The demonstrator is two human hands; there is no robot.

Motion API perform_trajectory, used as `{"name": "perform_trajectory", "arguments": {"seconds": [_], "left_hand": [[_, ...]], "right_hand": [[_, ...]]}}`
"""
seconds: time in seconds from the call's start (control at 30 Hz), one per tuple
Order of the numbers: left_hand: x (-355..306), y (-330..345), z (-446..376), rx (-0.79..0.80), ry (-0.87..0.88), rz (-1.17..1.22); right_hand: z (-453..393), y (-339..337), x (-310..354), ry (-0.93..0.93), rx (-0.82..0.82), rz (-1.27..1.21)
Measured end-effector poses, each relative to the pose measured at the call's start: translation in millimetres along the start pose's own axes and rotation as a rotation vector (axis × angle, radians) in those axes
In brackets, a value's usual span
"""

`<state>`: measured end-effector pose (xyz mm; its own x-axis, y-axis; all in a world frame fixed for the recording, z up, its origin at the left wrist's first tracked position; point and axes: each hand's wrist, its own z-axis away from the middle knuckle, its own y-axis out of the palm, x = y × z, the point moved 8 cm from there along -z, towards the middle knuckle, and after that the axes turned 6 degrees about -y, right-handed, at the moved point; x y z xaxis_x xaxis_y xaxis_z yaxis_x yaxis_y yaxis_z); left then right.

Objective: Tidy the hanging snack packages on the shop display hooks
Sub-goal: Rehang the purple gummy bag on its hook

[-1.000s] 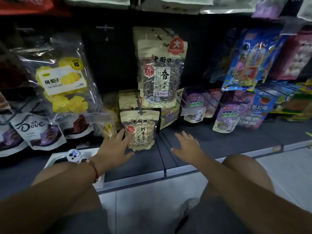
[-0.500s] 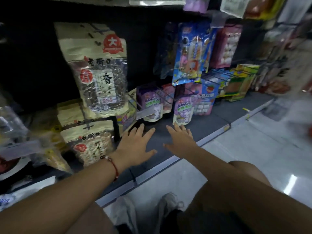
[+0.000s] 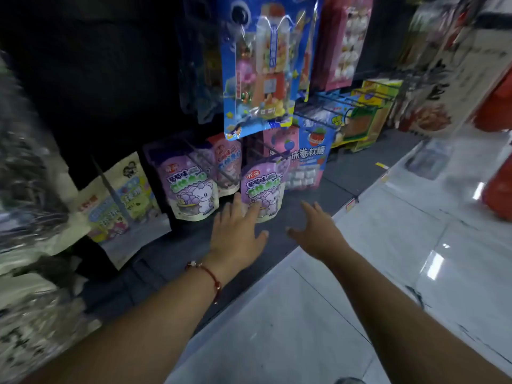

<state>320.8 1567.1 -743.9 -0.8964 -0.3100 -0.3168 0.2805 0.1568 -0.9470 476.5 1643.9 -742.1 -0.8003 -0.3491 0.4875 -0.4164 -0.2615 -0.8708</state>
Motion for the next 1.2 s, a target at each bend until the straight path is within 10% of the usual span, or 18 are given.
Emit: {"name": "perform_trajectory", "arguments": {"seconds": [0.23,0.43,1.2], "left_hand": [[14,8,-58,-0.247,-0.22,0.667],[20,10,-80,-0.327,-0.387,0.989],[43,-6,33,-0.14,-0.573,1.19]], "right_hand": [[-87,12,-5,0.084,-0.096,-0.914],[-138,28,-6,0.055,-0.04,-1.21],[-33,45,43,-0.033,0.311,-1.253]]}}
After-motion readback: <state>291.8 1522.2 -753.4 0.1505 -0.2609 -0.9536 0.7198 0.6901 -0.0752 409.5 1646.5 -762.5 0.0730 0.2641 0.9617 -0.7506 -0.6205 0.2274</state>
